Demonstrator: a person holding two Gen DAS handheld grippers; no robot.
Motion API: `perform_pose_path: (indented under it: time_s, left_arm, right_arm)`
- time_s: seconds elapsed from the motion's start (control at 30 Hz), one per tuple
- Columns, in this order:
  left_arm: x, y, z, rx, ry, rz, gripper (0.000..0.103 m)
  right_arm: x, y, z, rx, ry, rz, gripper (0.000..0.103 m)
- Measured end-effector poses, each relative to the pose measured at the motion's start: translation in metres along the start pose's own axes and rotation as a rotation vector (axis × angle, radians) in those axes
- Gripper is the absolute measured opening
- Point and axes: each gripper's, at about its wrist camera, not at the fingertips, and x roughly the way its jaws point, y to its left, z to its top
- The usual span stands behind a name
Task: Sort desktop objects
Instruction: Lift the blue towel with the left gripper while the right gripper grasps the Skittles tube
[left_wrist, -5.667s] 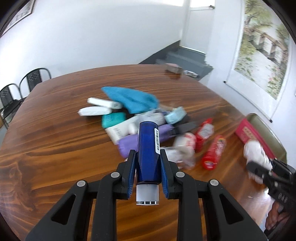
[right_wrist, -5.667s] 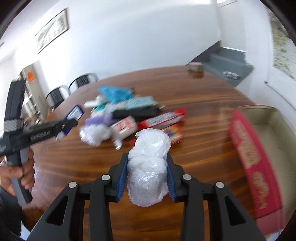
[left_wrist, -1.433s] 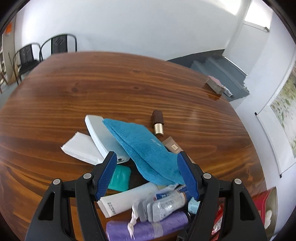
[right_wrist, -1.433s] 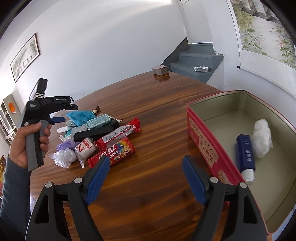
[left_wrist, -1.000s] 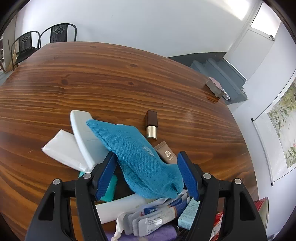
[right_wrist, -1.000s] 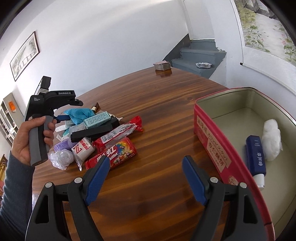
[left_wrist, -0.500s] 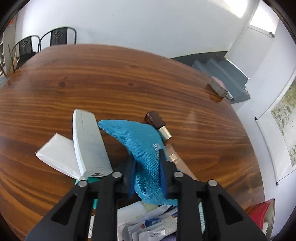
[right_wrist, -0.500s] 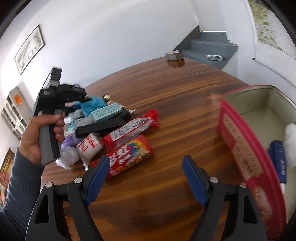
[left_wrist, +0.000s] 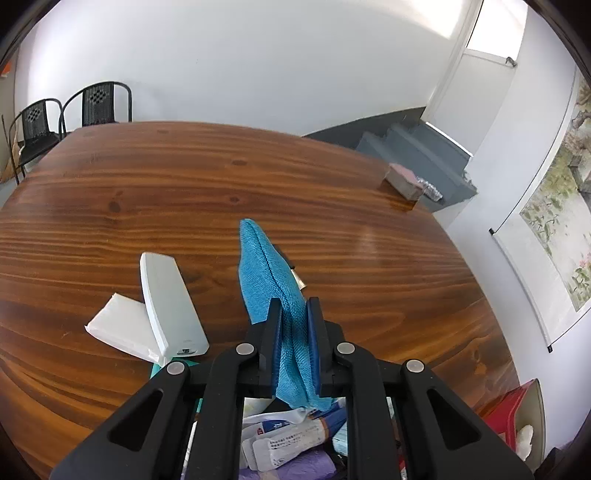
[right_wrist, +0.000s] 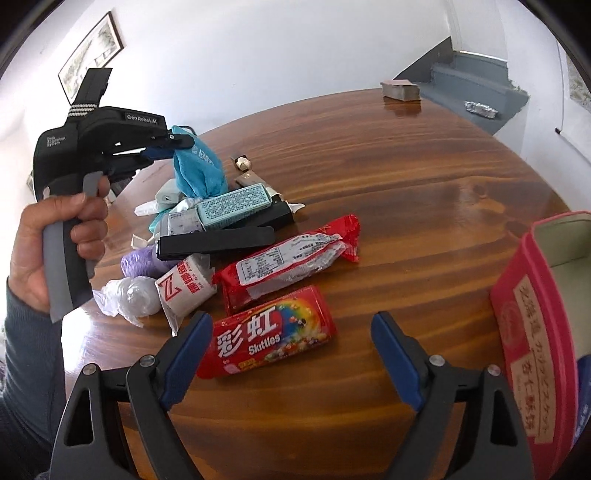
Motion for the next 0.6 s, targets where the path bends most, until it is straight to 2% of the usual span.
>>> perform_pose_path:
  time_s: [0.03,0.1,0.17,0.23,0.47,0.6]
  left_arm:
    - [0.002,0.001,-0.001,-0.009,0.003,0.005,0.015]
    - [0.007,0.006,-0.001,-0.038,0.019,0.013,0.025]
    - [0.011,0.011,-0.003,-0.062,0.032,0.015,0.046]
    - [0.016,0.012,-0.006,-0.074,0.044,0.015,0.056]
    - [0.035,0.008,-0.013,-0.059,0.104,0.035,0.058]
    - [0.043,0.013,-0.014,-0.087,0.127,0.025,0.060]
  right_arm:
    - [0.001,0.001,0.000,-0.005,0.004,0.001,0.090]
    - [0.004,0.004,0.000,-0.018,0.012,0.008,0.090]
    - [0.006,0.007,0.000,-0.033,0.014,0.020,0.090]
    - [0.006,0.011,0.001,-0.054,0.012,0.025,0.090]
    - [0.012,0.016,0.006,-0.086,0.022,0.032,0.090]
    - [0.014,0.018,0.006,-0.099,0.030,0.041,0.090]
